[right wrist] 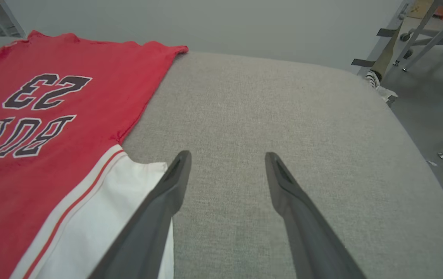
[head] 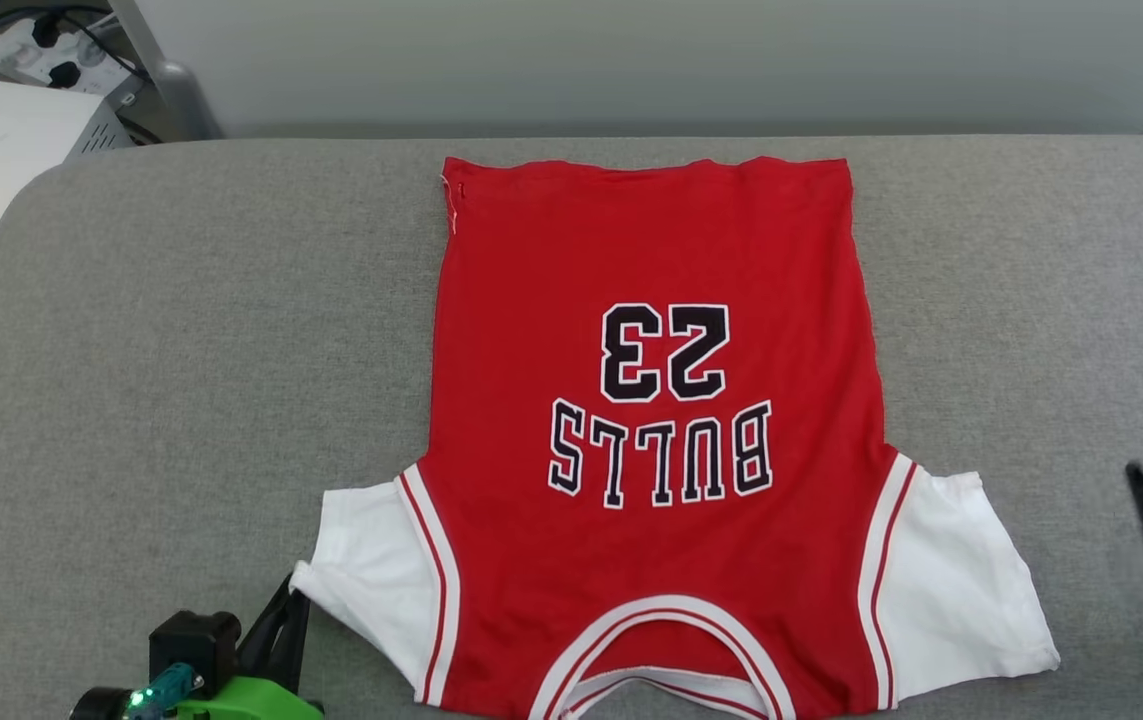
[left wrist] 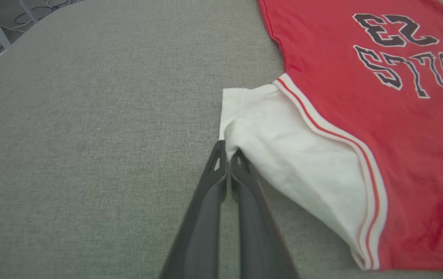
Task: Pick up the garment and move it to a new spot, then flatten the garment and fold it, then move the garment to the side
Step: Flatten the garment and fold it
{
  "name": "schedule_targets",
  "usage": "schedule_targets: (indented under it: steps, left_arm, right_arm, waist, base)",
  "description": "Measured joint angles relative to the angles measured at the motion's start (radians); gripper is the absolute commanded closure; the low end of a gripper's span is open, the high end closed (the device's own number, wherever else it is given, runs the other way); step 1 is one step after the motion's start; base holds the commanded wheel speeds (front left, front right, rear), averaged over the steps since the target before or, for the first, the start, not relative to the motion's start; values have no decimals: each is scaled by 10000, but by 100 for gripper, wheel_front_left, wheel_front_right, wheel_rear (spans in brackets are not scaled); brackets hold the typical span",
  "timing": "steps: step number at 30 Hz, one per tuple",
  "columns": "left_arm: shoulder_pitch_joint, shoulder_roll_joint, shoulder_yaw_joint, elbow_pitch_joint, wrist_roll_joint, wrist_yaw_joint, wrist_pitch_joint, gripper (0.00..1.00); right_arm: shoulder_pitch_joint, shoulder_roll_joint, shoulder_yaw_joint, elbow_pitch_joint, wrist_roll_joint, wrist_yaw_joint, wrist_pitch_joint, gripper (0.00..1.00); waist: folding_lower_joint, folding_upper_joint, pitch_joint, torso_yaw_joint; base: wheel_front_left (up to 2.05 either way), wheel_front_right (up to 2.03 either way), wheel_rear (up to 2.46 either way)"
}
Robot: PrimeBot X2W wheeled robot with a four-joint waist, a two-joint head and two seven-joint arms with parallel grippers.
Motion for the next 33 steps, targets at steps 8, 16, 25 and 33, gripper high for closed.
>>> schedule_targets:
  steps: [8, 16, 25, 33]
  left_arm:
    - [-464, -301, 311, -924, 757, 90, 0, 100]
    - [-1271, -1032, 460, -1824, 1710, 98, 0, 100]
    - [-1765, -1847, 819, -2190, 2353, -182, -2, 100]
    - [-2039, -2466, 1016, -2364, 2940, -598, 0, 100]
  right_arm:
    - [-2940, -1137, -234, -1588, 311, 0, 1852, 0]
    - [-7388, -2464, 1266, -644, 2431, -2, 7697, 0]
    - [-10459, -2493, 2004, 1241, 2332, -2, 10959, 0]
    - [-12083, -1988, 2270, 2472, 1235, -2, 11566, 0]
  waist:
    - [0, 0, 669, 351]
    - [1, 0, 2028, 1108]
    - [2, 0, 3477, 1843]
    - [3, 0, 4700, 2510]
  base:
    - [0, 0, 0]
    - [0, 0, 0]
    - [0, 0, 0]
    - [0, 0, 0]
